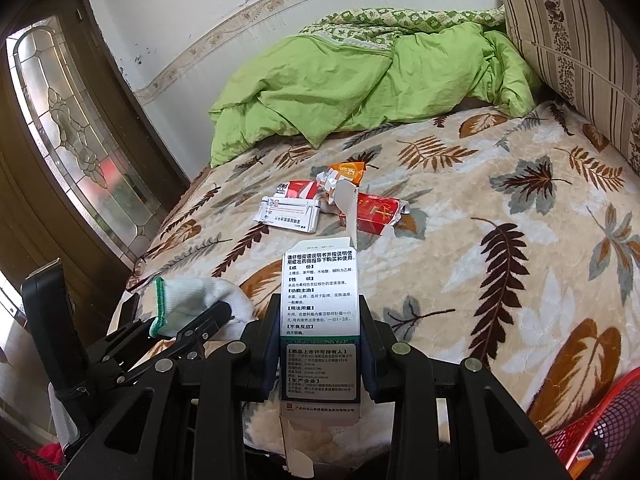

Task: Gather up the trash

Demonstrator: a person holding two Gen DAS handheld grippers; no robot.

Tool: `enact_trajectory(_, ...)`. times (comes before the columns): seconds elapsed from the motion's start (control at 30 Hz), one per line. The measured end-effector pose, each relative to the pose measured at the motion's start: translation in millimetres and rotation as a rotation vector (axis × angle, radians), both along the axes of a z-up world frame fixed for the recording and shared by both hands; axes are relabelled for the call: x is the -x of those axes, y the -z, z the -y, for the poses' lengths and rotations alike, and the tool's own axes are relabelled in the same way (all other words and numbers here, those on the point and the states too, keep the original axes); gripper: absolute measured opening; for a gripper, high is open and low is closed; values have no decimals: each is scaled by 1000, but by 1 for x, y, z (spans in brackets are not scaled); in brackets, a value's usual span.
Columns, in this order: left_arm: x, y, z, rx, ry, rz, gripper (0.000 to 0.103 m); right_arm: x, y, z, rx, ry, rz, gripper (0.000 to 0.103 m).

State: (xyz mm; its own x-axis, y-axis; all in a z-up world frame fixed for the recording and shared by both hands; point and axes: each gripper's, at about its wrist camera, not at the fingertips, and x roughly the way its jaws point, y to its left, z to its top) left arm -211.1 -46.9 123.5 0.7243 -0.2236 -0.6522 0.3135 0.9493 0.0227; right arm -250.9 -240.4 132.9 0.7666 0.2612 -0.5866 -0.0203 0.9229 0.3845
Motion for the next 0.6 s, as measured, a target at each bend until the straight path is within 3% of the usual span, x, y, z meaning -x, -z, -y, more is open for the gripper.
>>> enact_trajectory(0.6,5,-8,6,12,16,-4,26,7,-8,1,-15,7,11,35)
